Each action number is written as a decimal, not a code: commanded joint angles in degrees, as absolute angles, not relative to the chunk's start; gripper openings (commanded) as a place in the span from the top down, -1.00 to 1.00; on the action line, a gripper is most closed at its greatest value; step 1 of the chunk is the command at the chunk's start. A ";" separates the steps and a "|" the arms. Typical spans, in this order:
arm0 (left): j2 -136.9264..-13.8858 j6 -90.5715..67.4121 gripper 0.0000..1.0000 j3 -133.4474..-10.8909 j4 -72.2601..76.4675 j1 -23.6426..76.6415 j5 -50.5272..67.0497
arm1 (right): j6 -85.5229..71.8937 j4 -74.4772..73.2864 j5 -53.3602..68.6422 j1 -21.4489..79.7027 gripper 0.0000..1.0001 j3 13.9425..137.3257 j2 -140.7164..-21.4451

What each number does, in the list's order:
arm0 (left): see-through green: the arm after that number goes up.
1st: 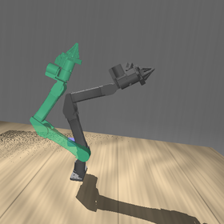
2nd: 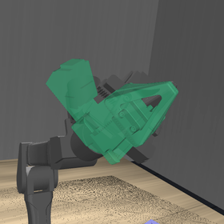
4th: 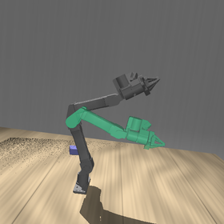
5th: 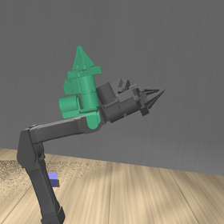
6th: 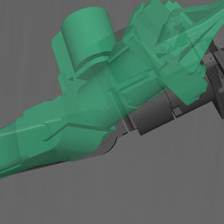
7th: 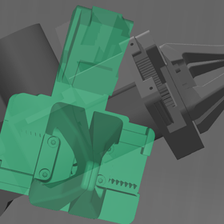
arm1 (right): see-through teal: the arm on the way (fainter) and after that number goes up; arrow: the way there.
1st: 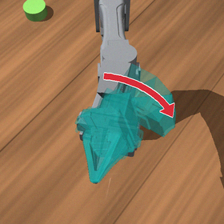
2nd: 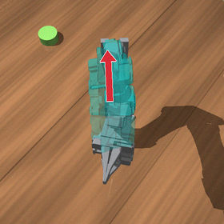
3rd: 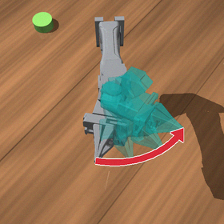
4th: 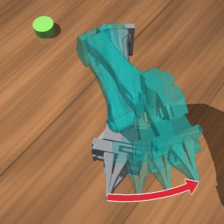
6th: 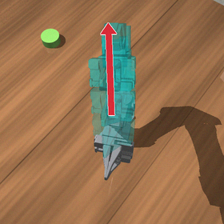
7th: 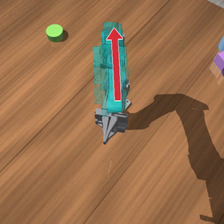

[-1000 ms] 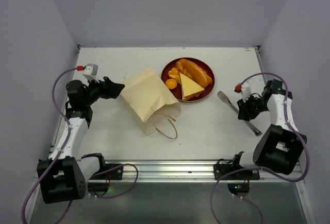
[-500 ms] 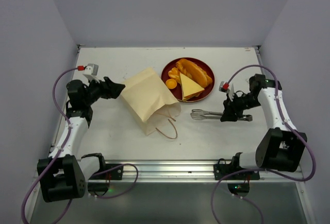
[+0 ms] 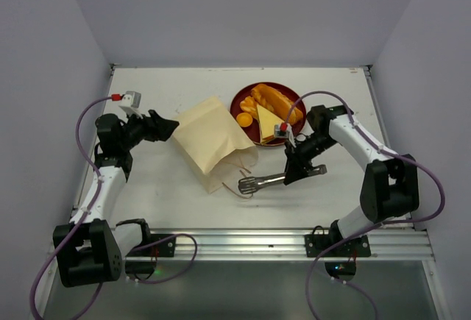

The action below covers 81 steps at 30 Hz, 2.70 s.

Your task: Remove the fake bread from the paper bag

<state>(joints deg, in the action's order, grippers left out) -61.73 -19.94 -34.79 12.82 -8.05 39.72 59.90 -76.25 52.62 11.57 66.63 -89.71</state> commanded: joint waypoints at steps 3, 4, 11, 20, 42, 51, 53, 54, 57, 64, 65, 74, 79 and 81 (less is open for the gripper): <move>-62.66 -18.63 -0.67 -35.42 15.47 -7.65 40.69 | 43.30 -75.99 57.65 17.04 0.21 66.37 -88.51; -62.84 -18.72 -0.66 -35.51 15.47 -7.65 40.78 | 40.72 -73.68 57.92 17.40 0.21 66.01 -88.24; -63.02 -18.63 -0.67 -35.77 15.12 -7.65 40.78 | 15.93 -54.16 57.66 18.11 0.28 64.25 -90.87; -62.67 -18.63 -0.67 -35.25 15.38 -7.65 40.43 | -17.61 -31.07 57.66 18.11 0.24 55.22 -91.76; -62.84 -18.81 -0.67 -35.16 15.91 -7.65 40.17 | -69.07 21.52 58.45 18.11 0.21 35.95 -90.26; -62.58 -18.63 -0.67 -35.16 15.65 -7.65 39.90 | -74.62 27.33 58.54 18.02 0.10 33.22 -89.12; -62.49 -18.72 -0.67 -35.07 15.73 -7.65 39.90 | -74.71 27.42 58.62 18.10 0.07 33.14 -89.12; -62.49 -18.63 -0.67 -35.07 15.73 -7.65 39.82 | -74.71 27.33 58.54 18.11 0.06 33.13 -89.12; -62.40 -18.55 -0.67 -35.16 15.64 -7.65 39.73 | -74.62 27.16 58.19 18.02 0.01 32.87 -89.21; -62.49 -18.46 -0.67 -35.16 15.64 -7.65 39.55 | -73.83 26.90 57.57 17.58 -0.05 32.78 -89.91; -62.58 -18.46 -0.67 -35.24 15.64 -7.73 39.55 | -73.57 26.46 57.39 17.49 -0.06 32.70 -90.00; -62.75 -18.46 -0.67 -35.24 15.64 -7.73 39.38 | -70.23 22.85 55.64 17.49 -0.05 34.28 -91.49; -62.93 -18.63 -0.67 -35.33 15.82 -7.82 39.29 | -70.49 23.38 54.06 17.49 -0.07 35.33 -92.72; -63.02 -18.63 -0.67 -35.25 15.82 -7.73 39.29 | -70.58 23.47 53.27 17.58 -0.08 35.51 -92.99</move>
